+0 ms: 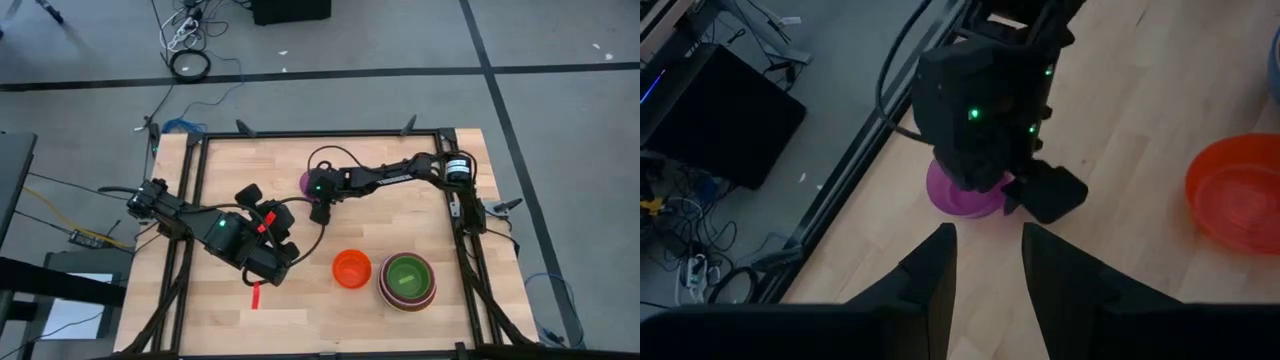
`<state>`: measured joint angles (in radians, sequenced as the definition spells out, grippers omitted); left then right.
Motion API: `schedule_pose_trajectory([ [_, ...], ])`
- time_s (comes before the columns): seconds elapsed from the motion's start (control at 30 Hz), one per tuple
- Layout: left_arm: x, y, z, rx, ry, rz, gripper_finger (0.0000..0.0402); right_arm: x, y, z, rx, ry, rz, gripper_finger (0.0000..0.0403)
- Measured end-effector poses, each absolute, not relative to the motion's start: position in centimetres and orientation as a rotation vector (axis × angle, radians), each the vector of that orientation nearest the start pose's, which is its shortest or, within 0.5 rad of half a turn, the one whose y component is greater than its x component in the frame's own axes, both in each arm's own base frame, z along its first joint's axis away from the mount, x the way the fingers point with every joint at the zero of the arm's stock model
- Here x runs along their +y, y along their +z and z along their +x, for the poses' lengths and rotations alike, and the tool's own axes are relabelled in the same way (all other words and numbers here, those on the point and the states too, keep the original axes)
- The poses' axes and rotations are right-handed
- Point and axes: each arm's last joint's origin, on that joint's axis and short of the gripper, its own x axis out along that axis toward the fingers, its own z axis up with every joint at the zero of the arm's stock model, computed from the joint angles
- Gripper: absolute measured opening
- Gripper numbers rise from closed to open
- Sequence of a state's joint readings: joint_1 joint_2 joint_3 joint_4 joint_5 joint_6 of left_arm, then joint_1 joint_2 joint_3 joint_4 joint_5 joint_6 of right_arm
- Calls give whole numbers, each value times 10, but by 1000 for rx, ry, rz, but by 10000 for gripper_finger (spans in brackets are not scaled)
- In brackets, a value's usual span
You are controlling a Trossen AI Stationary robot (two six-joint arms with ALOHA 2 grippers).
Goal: Nest bowls inside each other
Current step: Stack the violet bowl on top of the light green bowl
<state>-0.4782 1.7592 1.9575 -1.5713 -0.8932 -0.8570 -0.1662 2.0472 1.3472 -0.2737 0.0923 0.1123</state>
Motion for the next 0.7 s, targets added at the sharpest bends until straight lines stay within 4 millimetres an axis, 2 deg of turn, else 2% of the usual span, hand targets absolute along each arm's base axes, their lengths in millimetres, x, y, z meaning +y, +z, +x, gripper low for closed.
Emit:
schedule_pose_trajectory([
  [0.2, -125, 386, 290, 792, 737, 114, 124, -77, 136, 417, 971, -277, 161, 160],
  [0.3, -125, 386, 290, 792, 738, 115, 124, -77, 135, 417, 978, -258, 171, 111],
  [0.43, -125, 386, 290, 791, 738, 115, 124, -75, 138, 416, 980, -212, 189, 22],
  [0.47, -125, 386, 290, 792, 738, 115, 124, -74, 140, 416, 978, -202, 187, 12],
  [0.6, -125, 386, 290, 791, 738, 115, 124, -66, 163, 409, 972, -218, 182, 4],
  [0.7, -125, 386, 290, 791, 738, 115, 124, -50, 202, 393, 965, -222, 139, 2],
])
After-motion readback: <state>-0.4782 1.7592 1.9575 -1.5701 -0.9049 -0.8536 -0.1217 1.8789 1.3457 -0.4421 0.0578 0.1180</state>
